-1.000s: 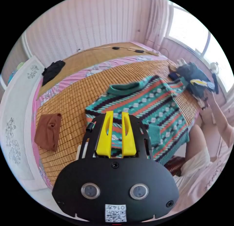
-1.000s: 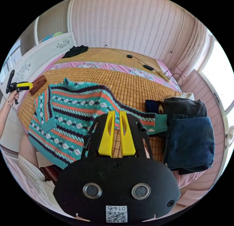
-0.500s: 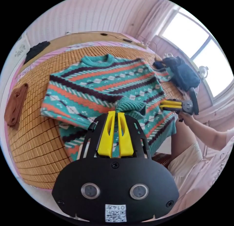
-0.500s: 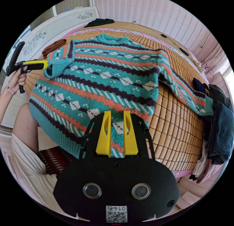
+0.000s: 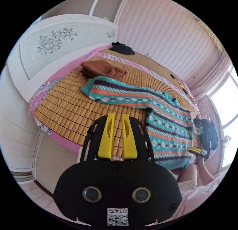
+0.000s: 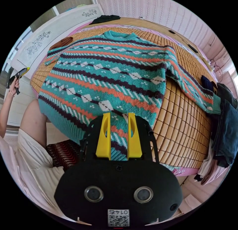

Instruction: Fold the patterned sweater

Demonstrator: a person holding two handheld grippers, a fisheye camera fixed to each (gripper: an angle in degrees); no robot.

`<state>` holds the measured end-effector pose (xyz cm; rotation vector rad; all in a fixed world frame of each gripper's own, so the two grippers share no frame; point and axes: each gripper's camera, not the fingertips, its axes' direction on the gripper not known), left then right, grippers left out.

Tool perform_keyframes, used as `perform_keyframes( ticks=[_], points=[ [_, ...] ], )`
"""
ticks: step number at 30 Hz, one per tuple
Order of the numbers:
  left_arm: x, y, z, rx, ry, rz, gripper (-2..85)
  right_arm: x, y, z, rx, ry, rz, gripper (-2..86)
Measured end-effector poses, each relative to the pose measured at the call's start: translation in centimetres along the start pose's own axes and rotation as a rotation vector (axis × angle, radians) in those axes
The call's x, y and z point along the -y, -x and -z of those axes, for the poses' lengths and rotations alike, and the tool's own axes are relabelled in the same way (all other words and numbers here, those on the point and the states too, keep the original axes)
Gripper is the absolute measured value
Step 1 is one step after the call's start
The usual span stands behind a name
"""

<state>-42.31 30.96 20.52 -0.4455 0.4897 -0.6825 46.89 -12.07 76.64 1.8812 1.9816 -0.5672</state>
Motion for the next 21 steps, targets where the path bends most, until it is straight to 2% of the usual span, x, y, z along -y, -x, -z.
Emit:
perform_keyframes(
  ticks=[3, 5, 6, 7, 12, 15, 18, 21],
  points=[
    [-0.9, -3.4, -6.6, -0.112, 0.164, -0.067, 8.9, -0.2, -0.1, -0.3, -0.021, -0.027, -0.007, 9.5],
    [-0.8, -5.2, -9.6, -0.122, 0.231, -0.107, 9.0, 0.0, -0.1, -0.4, -0.039, -0.034, 0.003, 8.6],
    [-0.7, -6.3, -11.2, -0.047, 0.285, -0.142, 8.0, 0.0, 0.0, -0.4, -0.046, -0.034, 0.009, 8.4],
    [-0.6, -7.4, -11.4, 0.008, 0.251, -0.24, 7.0, 0.1, 0.0, -0.4, -0.059, -0.032, 0.024, 8.0],
    [-0.7, -7.8, -11.9, 0.171, 0.248, -0.366, 4.0, 0.4, -0.5, -0.4, -0.049, -0.037, 0.066, 7.4],
    [-0.5, -6.1, -12.3, 0.188, 0.241, -0.293, 4.0, 0.5, -1.4, -0.4, 0.015, -0.056, 0.076, 7.7],
    [-0.4, -4.4, -12.7, 0.108, 0.249, -0.191, 4.4, 0.1, -4.0, 0.2, 0.119, -0.063, 0.045, 8.1],
    [-1.0, -3.9, -12.1, 0.07, 0.235, -0.167, 5.6, -1.5, -10.9, 2.5, 0.23, -0.186, -0.141, 8.2]
  ],
)
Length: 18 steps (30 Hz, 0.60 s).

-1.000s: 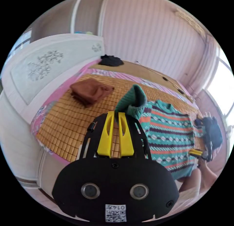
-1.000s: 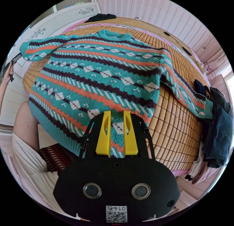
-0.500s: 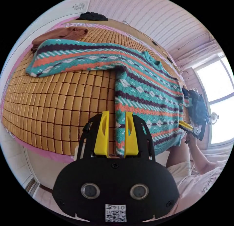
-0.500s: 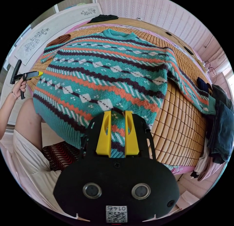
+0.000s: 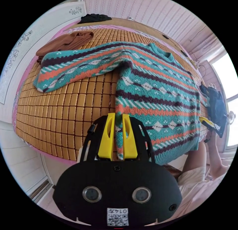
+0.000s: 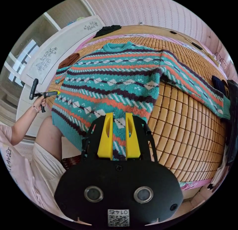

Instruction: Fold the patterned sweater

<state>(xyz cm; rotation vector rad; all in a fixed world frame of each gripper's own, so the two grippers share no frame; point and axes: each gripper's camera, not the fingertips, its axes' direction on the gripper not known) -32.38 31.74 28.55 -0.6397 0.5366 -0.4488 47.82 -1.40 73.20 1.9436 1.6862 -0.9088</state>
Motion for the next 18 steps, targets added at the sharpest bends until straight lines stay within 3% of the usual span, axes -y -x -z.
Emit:
perform_keyframes(
  ticks=[5, 8, 14, 18],
  points=[
    [-2.2, -1.5, 1.4, 0.02, -0.08, -0.063, 5.2, -1.6, -16.6, 6.8, -0.227, -0.251, -0.533, 11.2],
    [-3.5, -3.5, 1.5, -0.039, -0.085, -0.141, 5.1, -1.9, -23.5, 8.1, -0.267, -0.309, -0.734, 12.0],
    [-6.0, -11.1, -1.3, -0.198, 0.029, -0.377, 5.7, -1.2, -30.4, 6.7, -0.162, -0.261, -0.912, 9.1],
    [-7.9, -17.0, -3.5, -0.279, 0.088, -0.542, 6.3, -1.4, -30.4, 8.7, -0.051, -0.361, -0.839, 6.3]
  ],
)
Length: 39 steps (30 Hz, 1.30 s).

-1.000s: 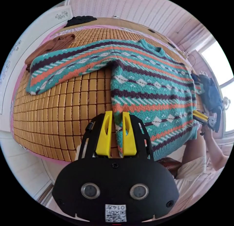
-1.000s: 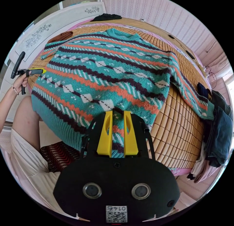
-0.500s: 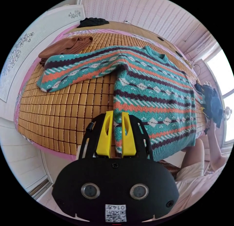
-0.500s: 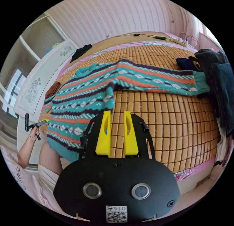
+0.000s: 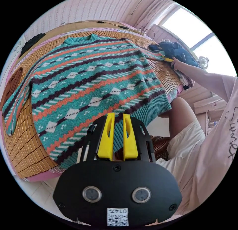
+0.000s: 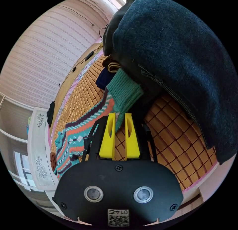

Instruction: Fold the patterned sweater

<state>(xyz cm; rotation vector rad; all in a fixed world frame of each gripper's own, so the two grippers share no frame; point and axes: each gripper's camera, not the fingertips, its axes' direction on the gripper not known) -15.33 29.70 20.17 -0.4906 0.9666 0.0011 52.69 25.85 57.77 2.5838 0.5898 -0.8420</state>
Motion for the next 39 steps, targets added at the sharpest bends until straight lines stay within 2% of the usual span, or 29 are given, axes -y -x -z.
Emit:
perform_keyframes(
  ticks=[2, 5, 8, 11, 13, 15, 17, 19, 21, 22, 23, 25, 28, 33, 35, 37, 39],
  points=[
    [0.6, -1.8, -1.0, -0.064, -0.012, -0.049, 6.3, 0.2, 2.0, 3.3, 0.035, -0.089, 0.148, 5.6],
    [1.5, -4.2, -3.1, -0.106, 0.001, -0.117, 6.5, 0.6, 4.2, 5.8, -0.063, -0.167, 0.332, 5.6],
    [1.7, -5.3, -5.8, -0.106, 0.034, -0.115, 6.4, 0.5, 5.2, 3.3, -0.187, -0.009, 0.364, 6.4],
    [1.4, -5.5, -6.1, -0.109, 0.014, -0.096, 6.4, -3.1, 7.1, 2.6, -0.321, -0.032, 0.417, 7.1],
    [1.3, -5.6, -5.9, -0.118, 0.013, -0.1, 6.2, -6.8, 8.7, 2.3, -0.259, 0.005, 0.483, 7.4],
    [1.3, -5.7, -5.3, -0.139, -0.02, -0.106, 5.9, -11.9, 10.3, 1.2, -0.133, 0.125, 0.556, 7.5],
    [1.3, -6.0, -4.9, -0.148, -0.058, -0.109, 5.6, -20.2, 12.6, -1.3, 0.044, 0.34, 0.632, 7.1],
    [1.6, -6.5, -5.0, -0.124, -0.061, -0.126, 5.6, -26.1, 14.8, -3.1, 0.134, 0.483, 0.694, 5.8],
    [1.7, -6.7, -5.6, -0.11, -0.047, -0.131, 5.7, -31.1, 17.3, -4.2, 0.167, 0.518, 0.798, 2.5],
    [1.6, -6.8, -6.0, -0.108, -0.027, -0.129, 5.7, -33.7, 18.9, -5.3, 0.077, 0.515, 0.9, 0.8],
    [1.6, -6.8, -6.3, -0.104, -0.018, -0.127, 5.7, -35.6, 19.9, -6.7, -0.093, 0.505, 0.983, -0.1],
    [1.0, -6.9, -6.6, -0.087, -0.025, -0.128, 5.2, -36.9, 20.6, -7.0, -0.124, 0.473, 1.048, -0.5],
    [0.6, -6.9, -6.6, -0.054, -0.029, -0.142, 3.5, -37.9, 20.9, -7.7, -0.304, 0.47, 1.106, -0.6],
    [0.4, -5.7, -5.7, -0.141, -0.026, -0.074, 4.3, -39.2, 22.3, -9.3, -0.233, 0.499, 1.042, -0.4],
    [-0.2, -5.2, -4.0, -0.107, -0.038, -0.063, 4.9, -40.5, 24.4, -9.7, -0.241, 0.497, 1.071, -0.4],
    [-1.8, -3.8, -0.9, 0.014, -0.057, -0.025, 4.9, -42.0, 25.5, -10.3, -0.267, 0.485, 1.109, -0.4],
    [-3.3, -2.0, 0.9, 0.139, -0.039, 0.032, 4.7, -43.5, 25.7, -12.5, -0.367, 0.552, 1.149, -0.4]
  ],
)
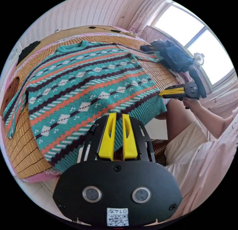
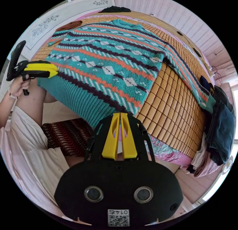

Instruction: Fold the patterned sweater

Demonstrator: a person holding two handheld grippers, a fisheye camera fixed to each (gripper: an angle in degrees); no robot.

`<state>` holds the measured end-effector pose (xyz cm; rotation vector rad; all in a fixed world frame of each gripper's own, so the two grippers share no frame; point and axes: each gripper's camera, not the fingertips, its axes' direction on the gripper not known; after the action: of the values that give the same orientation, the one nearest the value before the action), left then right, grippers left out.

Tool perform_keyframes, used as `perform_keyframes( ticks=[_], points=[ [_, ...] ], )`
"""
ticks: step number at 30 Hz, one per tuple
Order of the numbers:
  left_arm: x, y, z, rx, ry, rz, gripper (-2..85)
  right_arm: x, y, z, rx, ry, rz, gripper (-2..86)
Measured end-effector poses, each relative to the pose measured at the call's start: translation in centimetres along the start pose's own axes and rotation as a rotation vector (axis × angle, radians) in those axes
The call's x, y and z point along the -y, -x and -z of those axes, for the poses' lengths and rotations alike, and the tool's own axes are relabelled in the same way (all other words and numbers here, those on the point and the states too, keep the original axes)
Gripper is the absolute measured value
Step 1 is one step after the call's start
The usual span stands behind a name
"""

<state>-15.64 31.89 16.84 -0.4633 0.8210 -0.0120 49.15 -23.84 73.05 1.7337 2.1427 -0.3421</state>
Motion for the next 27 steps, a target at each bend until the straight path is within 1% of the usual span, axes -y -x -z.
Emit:
perform_keyframes(
  ticks=[1, 3, 5, 7, 11, 15, 17, 18, 21, 23, 25, 26, 27],
  points=[
    [-1.0, 1.5, 0.8, 0.075, 0.026, 0.042, 4.5, 0.3, 0.8, -0.2, -0.006, -0.039, 0.004, -0.5],
    [-2.5, 3.8, 1.8, 0.165, 0.054, 0.119, 4.4, 1.3, 1.9, -0.7, -0.01, -0.03, 0.005, -0.5],
    [-3.7, 5.6, 2.5, 0.206, 0.087, 0.193, 4.4, 2.8, 3.5, -1.3, -0.025, 0.002, 0.01, -0.6],
    [-4.8, 7.2, 2.5, 0.266, 0.158, 0.251, 4.2, 3.9, 5.0, -1.7, -0.061, 0.026, 0.039, -0.6],
    [-5.2, 8.4, 3.3, 0.236, 0.165, 0.236, 3.7, 6.6, 8.3, -3.0, -0.129, 0.086, 0.099, -0.8],
    [-5.6, 9.7, 5.6, 0.217, 0.156, 0.248, 1.0, 9.0, 10.1, -3.8, -0.115, 0.144, 0.124, -0.9],
    [-6.2, 10.1, 6.8, 0.259, 0.128, 0.267, -0.3, 10.2, 11.4, -4.4, -0.118, 0.162, 0.138, -0.9],
    [-6.6, 10.5, 6.8, 0.272, 0.17, 0.263, -0.6, 10.5, 11.8, -4.5, -0.125, 0.166, 0.139, -0.9],
    [-7.2, 11.9, 7.9, 0.236, 0.157, 0.263, -0.9, 11.9, 13.7, -5.3, -0.155, 0.178, 0.116, -0.9],
    [-7.9, 13.6, 9.1, 0.16, 0.136, 0.303, -0.9, 12.9, 15.1, -5.8, -0.172, 0.192, 0.095, -0.9],
    [-9.3, 16.3, 10.9, 0.018, 0.072, 0.384, -0.9, 13.6, 16.0, -6.1, -0.181, 0.2, 0.093, -0.9],
    [-9.7, 17.0, 11.4, -0.014, 0.051, 0.401, -0.9, 14.0, 16.5, -6.3, -0.181, 0.202, 0.09, -0.9],
    [-10.6, 18.1, 12.7, -0.049, -0.01, 0.441, -0.9, 14.2, 16.8, -6.4, -0.182, 0.204, 0.091, -0.9]
  ],
)
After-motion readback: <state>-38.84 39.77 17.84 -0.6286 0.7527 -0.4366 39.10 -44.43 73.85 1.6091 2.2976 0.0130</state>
